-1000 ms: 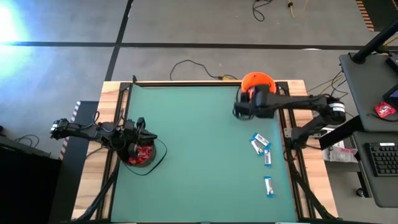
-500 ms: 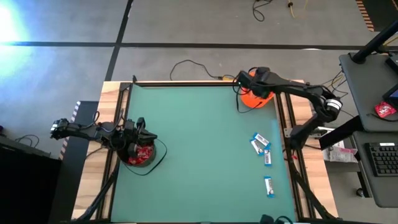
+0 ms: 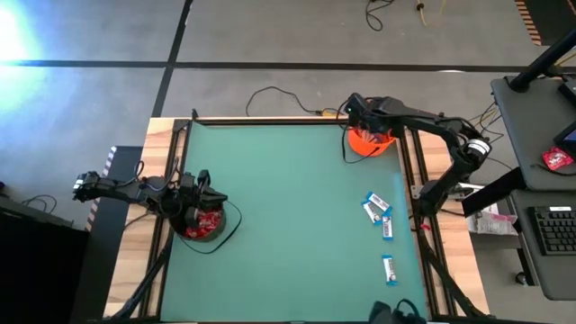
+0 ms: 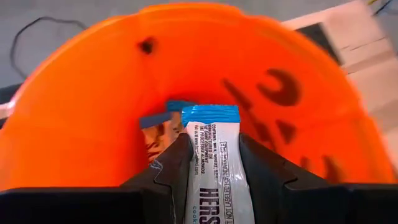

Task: Sort candy by brand, put in halloween buckets
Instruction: Put the white chocolate into the orange bucket

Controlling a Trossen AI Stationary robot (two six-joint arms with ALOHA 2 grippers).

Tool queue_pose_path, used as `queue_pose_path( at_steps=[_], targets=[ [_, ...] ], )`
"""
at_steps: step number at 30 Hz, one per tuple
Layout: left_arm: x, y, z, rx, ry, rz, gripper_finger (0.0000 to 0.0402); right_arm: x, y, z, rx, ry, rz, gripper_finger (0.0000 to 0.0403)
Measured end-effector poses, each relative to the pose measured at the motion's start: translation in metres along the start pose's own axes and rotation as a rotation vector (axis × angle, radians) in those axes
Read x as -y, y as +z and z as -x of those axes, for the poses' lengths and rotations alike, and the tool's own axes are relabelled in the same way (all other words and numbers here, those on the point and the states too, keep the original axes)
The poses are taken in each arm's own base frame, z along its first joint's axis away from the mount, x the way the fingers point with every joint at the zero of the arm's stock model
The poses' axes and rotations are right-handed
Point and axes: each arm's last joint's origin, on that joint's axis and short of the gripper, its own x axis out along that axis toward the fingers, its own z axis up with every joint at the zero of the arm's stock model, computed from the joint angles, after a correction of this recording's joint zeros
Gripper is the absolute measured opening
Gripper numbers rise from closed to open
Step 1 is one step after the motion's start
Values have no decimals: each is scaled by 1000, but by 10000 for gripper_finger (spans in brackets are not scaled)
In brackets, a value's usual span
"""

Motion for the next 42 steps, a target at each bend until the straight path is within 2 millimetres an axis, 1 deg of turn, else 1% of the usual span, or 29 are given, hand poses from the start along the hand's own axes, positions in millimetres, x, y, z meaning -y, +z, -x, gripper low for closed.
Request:
queue_pose_path(
  at_steps=[5, 15, 20, 28, 31, 33, 38, 42],
  targets=[
    [0, 0, 0, 0, 0, 0, 0, -1, 2, -2, -65, 50, 3, 114],
    [0, 0, 0, 0, 0, 0, 0, 0, 1, -3, -67, 46, 106, 117],
    [0, 0, 0, 0, 0, 0, 0, 0, 1, -3, -65, 50, 123, 147],
    [0, 0, 0, 0, 0, 0, 0, -1, 11, 10, -29, 88, 113, 207],
    [0, 0, 0, 0, 0, 0, 0, -4, 19, 20, 12, 106, 143, 225],
    [0, 0, 0, 0, 0, 0, 0, -5, 24, 32, 59, 117, 163, 236],
    [0, 0, 0, 0, 0, 0, 0, -4, 31, 80, 266, 92, 165, 252],
    [0, 0, 0, 0, 0, 0, 0, 0, 28, 115, 410, 111, 152, 256]
  ],
)
